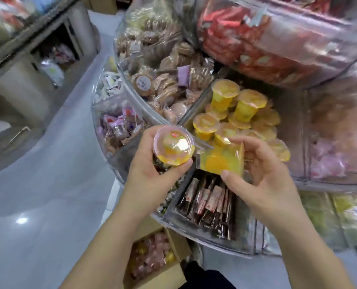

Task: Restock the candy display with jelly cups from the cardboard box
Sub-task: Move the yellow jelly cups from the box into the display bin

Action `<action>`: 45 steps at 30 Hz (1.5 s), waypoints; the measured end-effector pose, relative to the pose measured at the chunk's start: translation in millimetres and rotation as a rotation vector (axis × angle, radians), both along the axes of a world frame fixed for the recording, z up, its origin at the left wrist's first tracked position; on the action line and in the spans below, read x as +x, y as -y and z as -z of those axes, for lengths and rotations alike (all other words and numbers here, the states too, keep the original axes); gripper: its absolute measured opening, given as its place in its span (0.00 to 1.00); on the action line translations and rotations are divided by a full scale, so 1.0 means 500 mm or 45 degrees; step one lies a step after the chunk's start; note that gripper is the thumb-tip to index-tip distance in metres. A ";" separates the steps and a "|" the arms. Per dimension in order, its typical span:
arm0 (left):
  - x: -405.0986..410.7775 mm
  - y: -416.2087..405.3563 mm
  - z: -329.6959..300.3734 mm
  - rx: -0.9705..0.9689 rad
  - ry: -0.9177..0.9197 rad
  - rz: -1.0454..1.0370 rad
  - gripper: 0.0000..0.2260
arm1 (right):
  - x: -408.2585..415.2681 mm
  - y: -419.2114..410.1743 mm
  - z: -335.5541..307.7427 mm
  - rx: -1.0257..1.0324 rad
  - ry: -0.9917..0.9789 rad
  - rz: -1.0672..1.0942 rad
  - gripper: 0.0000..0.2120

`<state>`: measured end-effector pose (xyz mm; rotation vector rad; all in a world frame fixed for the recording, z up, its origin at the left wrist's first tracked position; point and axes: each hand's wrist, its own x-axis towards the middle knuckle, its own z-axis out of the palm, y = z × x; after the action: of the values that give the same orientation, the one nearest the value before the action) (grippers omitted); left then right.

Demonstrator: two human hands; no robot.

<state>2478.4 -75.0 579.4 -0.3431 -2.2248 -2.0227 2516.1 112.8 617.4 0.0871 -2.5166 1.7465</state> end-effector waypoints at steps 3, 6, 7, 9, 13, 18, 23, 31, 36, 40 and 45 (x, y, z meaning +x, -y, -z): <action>-0.043 -0.078 -0.026 -0.093 -0.072 0.026 0.21 | -0.027 -0.105 -0.030 0.227 -0.103 0.142 0.27; -0.077 -0.141 -0.038 -0.111 -0.069 0.064 0.22 | -0.065 -0.187 -0.041 0.322 -0.142 0.311 0.27; -0.087 -0.157 -0.038 -0.114 -0.060 0.068 0.22 | -0.080 -0.209 -0.041 0.387 -0.144 0.356 0.26; -0.105 -0.179 -0.035 -0.122 -0.036 0.068 0.22 | -0.112 -0.240 -0.039 0.527 -0.150 0.381 0.24; -0.124 -0.194 -0.025 -0.133 0.004 0.019 0.23 | -0.166 -0.260 -0.027 0.626 -0.177 0.316 0.23; -0.138 -0.191 -0.013 -0.231 0.036 -0.064 0.27 | -0.199 -0.262 -0.013 0.696 -0.100 0.114 0.25; -0.154 -0.189 -0.005 -0.256 0.028 -0.114 0.28 | -0.200 -0.257 0.006 0.654 -0.096 0.050 0.24; -0.165 -0.181 -0.007 -0.206 0.082 -0.130 0.28 | -0.204 -0.266 0.002 0.532 -0.007 0.044 0.23; -0.165 -0.181 -0.010 -0.215 0.075 -0.117 0.28 | -0.206 -0.264 -0.001 0.550 -0.102 0.126 0.20; -0.166 -0.176 -0.012 -0.182 0.080 -0.107 0.28 | -0.202 -0.276 -0.005 0.644 0.047 -0.019 0.31; -0.166 -0.176 -0.010 -0.176 0.085 -0.098 0.29 | -0.206 -0.265 -0.001 0.642 0.081 -0.115 0.31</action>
<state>2395.1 12.8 584.2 -0.2013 -2.3854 -1.8737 2413.1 245.4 617.8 0.1774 -2.9789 1.1102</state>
